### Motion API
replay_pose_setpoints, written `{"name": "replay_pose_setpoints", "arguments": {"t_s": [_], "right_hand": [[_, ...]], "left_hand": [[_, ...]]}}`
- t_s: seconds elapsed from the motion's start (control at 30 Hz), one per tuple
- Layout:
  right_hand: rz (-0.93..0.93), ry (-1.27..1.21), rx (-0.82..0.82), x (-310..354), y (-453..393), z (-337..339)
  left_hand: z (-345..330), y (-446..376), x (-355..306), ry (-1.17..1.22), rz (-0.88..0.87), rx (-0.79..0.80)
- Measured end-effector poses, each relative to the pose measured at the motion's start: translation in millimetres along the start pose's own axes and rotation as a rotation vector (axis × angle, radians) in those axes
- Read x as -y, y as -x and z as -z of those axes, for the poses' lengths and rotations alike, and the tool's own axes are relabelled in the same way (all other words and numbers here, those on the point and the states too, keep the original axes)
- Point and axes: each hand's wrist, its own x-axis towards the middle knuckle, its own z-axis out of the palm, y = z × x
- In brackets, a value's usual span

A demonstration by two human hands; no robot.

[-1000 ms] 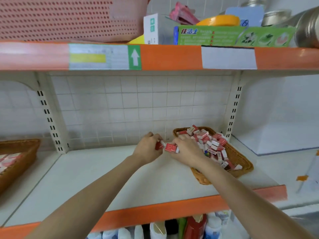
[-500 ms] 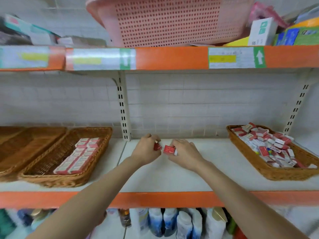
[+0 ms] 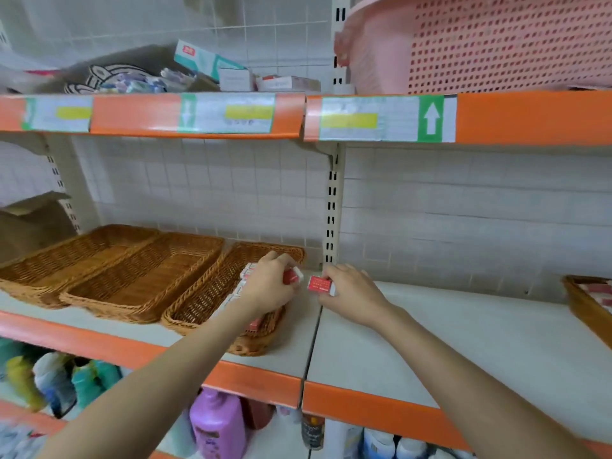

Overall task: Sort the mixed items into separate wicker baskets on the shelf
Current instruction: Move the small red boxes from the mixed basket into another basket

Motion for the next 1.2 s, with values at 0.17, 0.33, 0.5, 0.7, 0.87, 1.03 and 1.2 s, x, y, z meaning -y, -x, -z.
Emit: {"name": "replay_pose_setpoints", "arguments": {"t_s": [0.17,0.33,0.5,0.7,0.87,1.03,1.2], "right_hand": [[0.083,-0.023,0.006,15,-46,-14],[0.123,0.049,0.055,34,-78,-36],[0.125,0.159,0.145,52,-100,-56],[0.022,0.214,0.226,65,-111,-77],[-0.090,0.258,0.249,72,-113,-90],[-0.134,0.276,0.254,74,-113,-93],[-0.179,0.143,0.155,75,-110,-92]], "left_hand": [[21,-6,40,-0.065,0.068,-0.009],[31,-7,74,-0.051,0.132,0.010],[33,-18,105,-0.081,0.079,0.114],[25,-43,131,-0.134,-0.004,0.306],[17,-59,148,-0.145,-0.118,0.391],[10,-63,157,-0.134,-0.249,0.371],[10,-62,159,-0.099,-0.317,0.372]]}}
